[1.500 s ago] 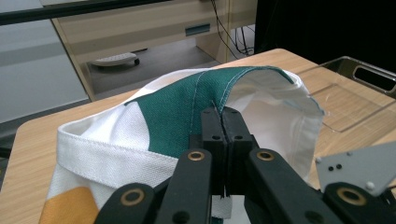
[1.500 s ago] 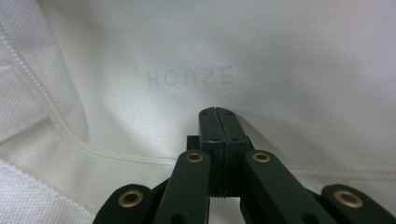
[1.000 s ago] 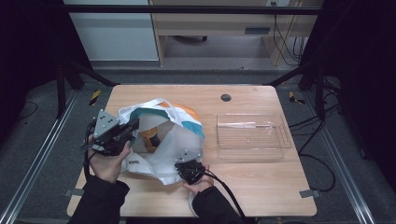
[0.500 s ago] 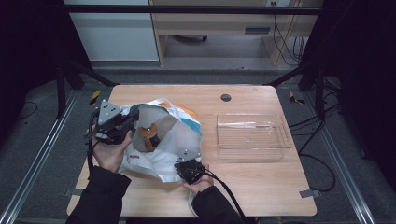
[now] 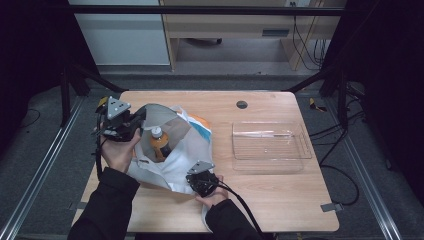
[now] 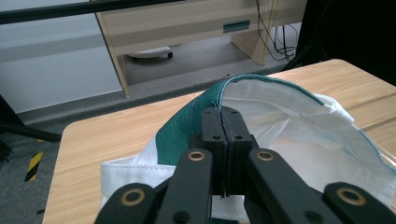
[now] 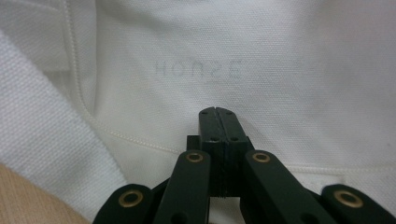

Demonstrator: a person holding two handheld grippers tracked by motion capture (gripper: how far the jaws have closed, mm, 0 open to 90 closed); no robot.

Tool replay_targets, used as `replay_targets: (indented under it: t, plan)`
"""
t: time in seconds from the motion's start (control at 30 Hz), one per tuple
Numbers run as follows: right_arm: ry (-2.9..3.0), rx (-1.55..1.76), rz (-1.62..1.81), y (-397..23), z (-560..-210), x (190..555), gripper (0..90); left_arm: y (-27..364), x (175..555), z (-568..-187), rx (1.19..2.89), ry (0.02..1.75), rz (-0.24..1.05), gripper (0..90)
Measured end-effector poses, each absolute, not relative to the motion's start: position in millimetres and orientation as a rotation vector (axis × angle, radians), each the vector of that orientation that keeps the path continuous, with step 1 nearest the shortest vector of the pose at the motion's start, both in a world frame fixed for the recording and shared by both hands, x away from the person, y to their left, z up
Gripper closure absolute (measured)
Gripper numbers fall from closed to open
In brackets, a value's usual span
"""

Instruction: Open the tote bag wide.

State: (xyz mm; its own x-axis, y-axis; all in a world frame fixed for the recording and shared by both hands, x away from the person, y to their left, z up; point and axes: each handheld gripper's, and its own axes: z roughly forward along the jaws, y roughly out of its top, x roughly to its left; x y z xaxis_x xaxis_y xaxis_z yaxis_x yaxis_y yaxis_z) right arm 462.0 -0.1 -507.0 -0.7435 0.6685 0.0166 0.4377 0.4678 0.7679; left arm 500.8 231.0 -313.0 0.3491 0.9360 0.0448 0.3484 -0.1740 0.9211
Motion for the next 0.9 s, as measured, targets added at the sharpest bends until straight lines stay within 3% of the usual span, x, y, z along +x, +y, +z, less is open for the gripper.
replay_targets:
  t: [0.9]
  plan:
    - [2.433, 0.937, 1.167, 1.8, -507.9, 462.1, 90.0, 251.3, 548.9, -357.5, 1.712, 1.302, 0.772, 88.9]
